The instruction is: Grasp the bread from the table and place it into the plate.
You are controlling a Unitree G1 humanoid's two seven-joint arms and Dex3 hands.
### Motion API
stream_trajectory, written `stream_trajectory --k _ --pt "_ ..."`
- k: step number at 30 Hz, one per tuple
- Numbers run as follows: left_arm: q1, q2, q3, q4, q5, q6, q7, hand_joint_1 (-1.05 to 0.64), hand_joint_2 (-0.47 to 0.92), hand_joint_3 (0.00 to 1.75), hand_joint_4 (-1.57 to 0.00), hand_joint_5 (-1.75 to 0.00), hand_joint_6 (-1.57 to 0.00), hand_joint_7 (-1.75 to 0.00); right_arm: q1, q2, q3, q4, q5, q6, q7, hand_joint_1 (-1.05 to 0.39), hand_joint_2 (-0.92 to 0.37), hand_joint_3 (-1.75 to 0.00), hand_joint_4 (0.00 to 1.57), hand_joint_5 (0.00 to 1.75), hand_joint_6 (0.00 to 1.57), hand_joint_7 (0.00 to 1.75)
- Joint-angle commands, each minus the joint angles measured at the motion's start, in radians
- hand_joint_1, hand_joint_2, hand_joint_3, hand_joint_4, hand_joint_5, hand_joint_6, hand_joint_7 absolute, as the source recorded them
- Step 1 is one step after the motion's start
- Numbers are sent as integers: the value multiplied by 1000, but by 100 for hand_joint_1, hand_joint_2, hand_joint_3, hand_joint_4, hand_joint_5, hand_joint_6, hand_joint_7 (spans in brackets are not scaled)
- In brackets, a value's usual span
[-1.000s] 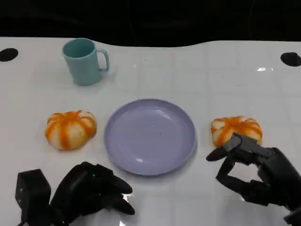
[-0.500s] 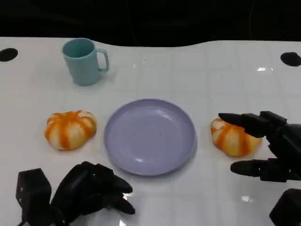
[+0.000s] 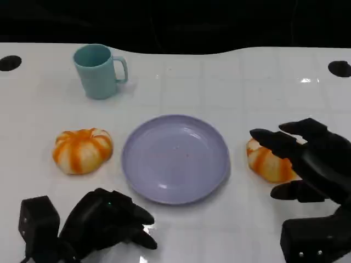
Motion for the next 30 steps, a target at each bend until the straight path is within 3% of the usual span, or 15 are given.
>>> stream_trajectory --k 1,13,24,27,30 --pt "5 11 4 -10 -6 -3 -5 -105 77 0 -157 -19 -156 0 -78 -14 51 116 -33 35 -57 -50 -81 0 13 41 30 1" --pt "18 5 -1 -25 -2 -15 -3 -105 78 0 -157 -18 -155 0 -234 8 190 379 -43 118 -108 -47 -80 0 15 37 30 1" --pt "25 3 -1 -36 -4 -4 -2 -105 77 0 -157 -18 -155 0 -328 49 252 622 9 119 -156 -43 -82 -1 19 28 30 0" --pt "24 2 -1 -34 -4 -6 -2 -105 77 0 -157 -18 -155 0 -358 65 269 699 20 107 -193 -41 -83 -1 24 26 33 1" --pt "25 2 -2 -36 -3 -6 -1 -105 77 0 -157 -19 -155 0 -384 81 281 773 29 78 -264 -28 -86 -1 45 20 47 3"
